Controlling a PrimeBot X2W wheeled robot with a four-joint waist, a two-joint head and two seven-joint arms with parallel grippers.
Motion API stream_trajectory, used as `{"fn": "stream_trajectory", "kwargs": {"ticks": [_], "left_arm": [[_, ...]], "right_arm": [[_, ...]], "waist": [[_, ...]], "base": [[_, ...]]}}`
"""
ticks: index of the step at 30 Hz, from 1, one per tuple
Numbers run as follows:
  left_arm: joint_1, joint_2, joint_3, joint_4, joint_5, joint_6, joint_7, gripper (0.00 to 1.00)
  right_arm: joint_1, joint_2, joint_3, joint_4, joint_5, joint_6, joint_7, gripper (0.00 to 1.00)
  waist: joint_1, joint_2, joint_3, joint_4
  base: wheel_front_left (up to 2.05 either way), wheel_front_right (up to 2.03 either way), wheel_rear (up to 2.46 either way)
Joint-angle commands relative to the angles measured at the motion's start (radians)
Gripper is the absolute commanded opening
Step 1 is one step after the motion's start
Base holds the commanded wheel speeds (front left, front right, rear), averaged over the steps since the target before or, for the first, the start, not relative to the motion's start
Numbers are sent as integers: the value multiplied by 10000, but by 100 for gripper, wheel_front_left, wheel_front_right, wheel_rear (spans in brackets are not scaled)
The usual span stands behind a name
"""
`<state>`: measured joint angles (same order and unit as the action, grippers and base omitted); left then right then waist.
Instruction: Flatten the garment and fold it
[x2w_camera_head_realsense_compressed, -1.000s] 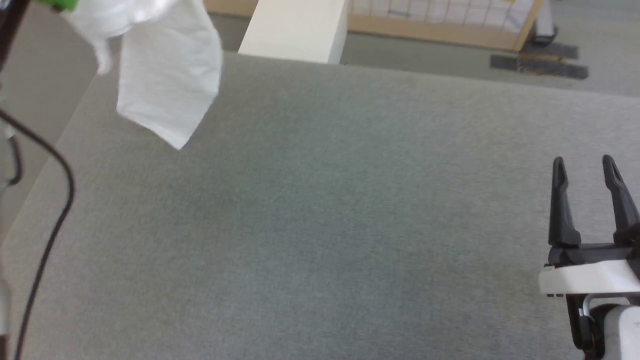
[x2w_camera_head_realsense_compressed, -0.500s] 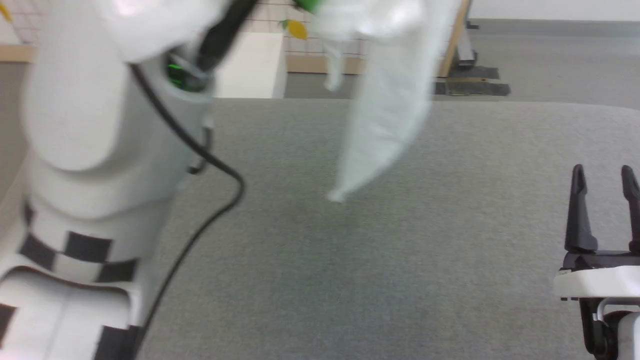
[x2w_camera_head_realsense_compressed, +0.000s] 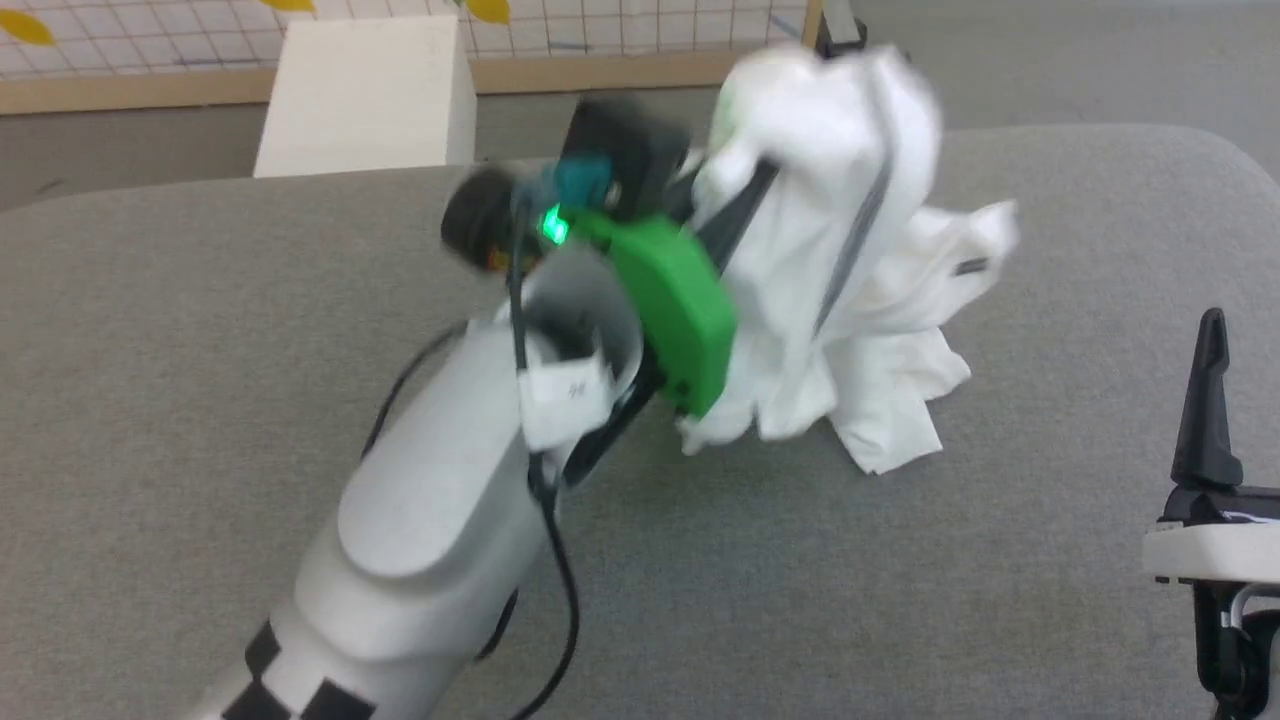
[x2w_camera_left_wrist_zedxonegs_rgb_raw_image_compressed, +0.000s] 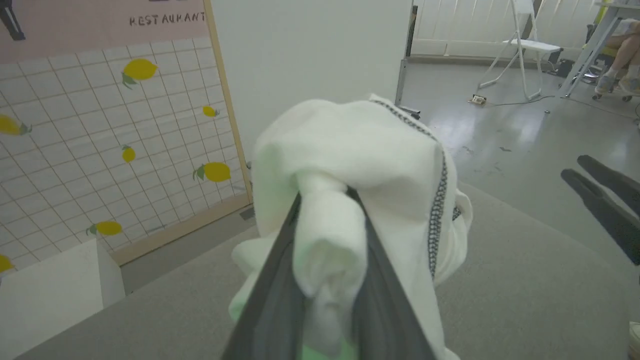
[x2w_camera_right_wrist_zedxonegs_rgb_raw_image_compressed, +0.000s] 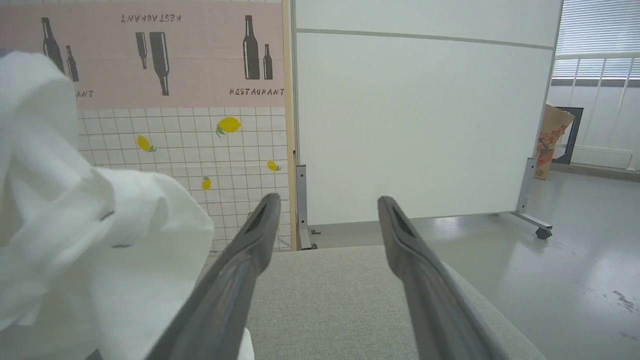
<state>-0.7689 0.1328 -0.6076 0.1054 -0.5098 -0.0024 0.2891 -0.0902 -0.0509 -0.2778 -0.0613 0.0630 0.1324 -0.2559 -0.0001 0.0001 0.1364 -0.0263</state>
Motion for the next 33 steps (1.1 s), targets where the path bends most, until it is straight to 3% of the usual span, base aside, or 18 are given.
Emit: {"fn": "stream_trajectory", "kwargs": {"ticks": [1,6,9,10,11,15,20,24,28,33], "left_arm": [[577,203,-38,300,118,141,-269,0],[2183,610,-682,1814,196,21,-425,0],[2633,501,-809,2487,38,-13,-540,0],[2639,455,-814,2633,45,-16,-677,26],[2601,409,-762,2691,47,14,-854,100],[2305,347,-356,2572,-10,118,-1672,100],[2339,809,414,1584,-68,531,-2520,100],[2955,1461,1334,394,-21,1349,-3243,100],[4295,1937,2346,-820,58,2452,-4200,100],[6544,1919,3155,-2123,111,3338,-5279,100]], "right_arm": [[-224,6,48,-56,45,-17,-58,100],[-373,6,132,-36,64,-17,-58,100],[-410,6,150,36,55,-17,-58,100],[-425,6,144,61,42,-17,-58,100],[-437,6,140,77,30,-17,-58,100],[-412,7,133,141,-61,-17,-58,100],[-210,7,111,248,-118,-17,-58,100],[-37,7,143,294,-127,-17,-58,100],[222,7,156,277,-67,-17,-58,100],[597,7,189,345,46,-17,-58,100]], "waist": [[1,-1,440,-364],[1,-1,822,-455],[1,-1,910,-366],[1,-1,916,-307],[1,-1,902,-254],[1,-1,673,5],[1,-1,206,240],[1,-1,-52,287],[1,-1,-132,306],[1,-1,-62,334]], "base": [[0,0,0],[0,0,0],[0,0,0],[0,0,0],[0,0,0],[0,0,0],[0,0,0],[0,0,0],[0,0,0],[0,0,0]]}}
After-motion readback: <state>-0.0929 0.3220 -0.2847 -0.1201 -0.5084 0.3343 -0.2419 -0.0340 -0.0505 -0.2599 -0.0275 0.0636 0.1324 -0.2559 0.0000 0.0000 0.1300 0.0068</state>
